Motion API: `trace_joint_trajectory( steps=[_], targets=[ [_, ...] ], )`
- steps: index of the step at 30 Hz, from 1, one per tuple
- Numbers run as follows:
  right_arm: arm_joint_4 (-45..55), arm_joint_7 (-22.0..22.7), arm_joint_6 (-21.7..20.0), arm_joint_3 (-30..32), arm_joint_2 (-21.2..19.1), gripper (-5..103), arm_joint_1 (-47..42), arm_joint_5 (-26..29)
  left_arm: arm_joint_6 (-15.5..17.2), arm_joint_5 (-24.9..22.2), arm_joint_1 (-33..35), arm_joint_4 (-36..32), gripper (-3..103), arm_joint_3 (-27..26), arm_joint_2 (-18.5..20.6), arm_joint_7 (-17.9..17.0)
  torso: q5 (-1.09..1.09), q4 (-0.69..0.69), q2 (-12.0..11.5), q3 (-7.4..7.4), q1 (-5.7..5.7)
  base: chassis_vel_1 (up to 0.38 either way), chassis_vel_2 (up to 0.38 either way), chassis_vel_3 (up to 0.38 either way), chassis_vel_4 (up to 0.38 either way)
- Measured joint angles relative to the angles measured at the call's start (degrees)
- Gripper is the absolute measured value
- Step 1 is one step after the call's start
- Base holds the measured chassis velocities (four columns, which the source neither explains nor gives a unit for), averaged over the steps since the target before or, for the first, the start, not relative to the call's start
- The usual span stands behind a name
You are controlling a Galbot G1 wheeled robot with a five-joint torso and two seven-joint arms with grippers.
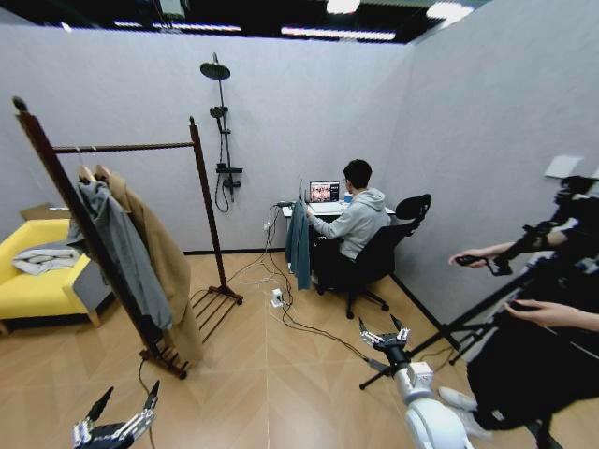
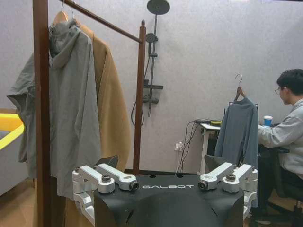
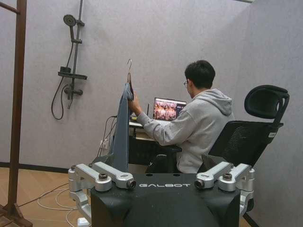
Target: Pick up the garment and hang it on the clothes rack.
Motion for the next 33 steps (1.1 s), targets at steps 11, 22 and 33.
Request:
trace_joint_trajectory(
  steps=[11, 22, 33],
  targets=[
    [0.0, 0.0, 0.0, 0.0, 0.0, 100, 0.0, 0.0, 0.0, 0.0, 0.0, 0.0, 100, 0.0, 0.0, 0.0, 0.00, 0.00, 0.0, 0.02, 0.01, -0.264, 0.275, 0.276, -0.275],
    [0.0, 0.0, 0.0, 0.0, 0.0, 100, 0.0, 0.0, 0.0, 0.0, 0.0, 0.0, 100, 0.0, 0.0, 0.0, -0.01, 0.00, 0.0, 0.02, -0.01, -0.282, 0.287, 0.286, -0.286],
    [0.0, 0.0, 0.0, 0.0, 0.0, 100, 0.0, 0.0, 0.0, 0.0, 0.0, 0.0, 100, 0.0, 0.0, 0.0, 0.00, 0.00, 0.0, 0.02, 0.00, -0.280, 0.290, 0.276, -0.287]
  ],
)
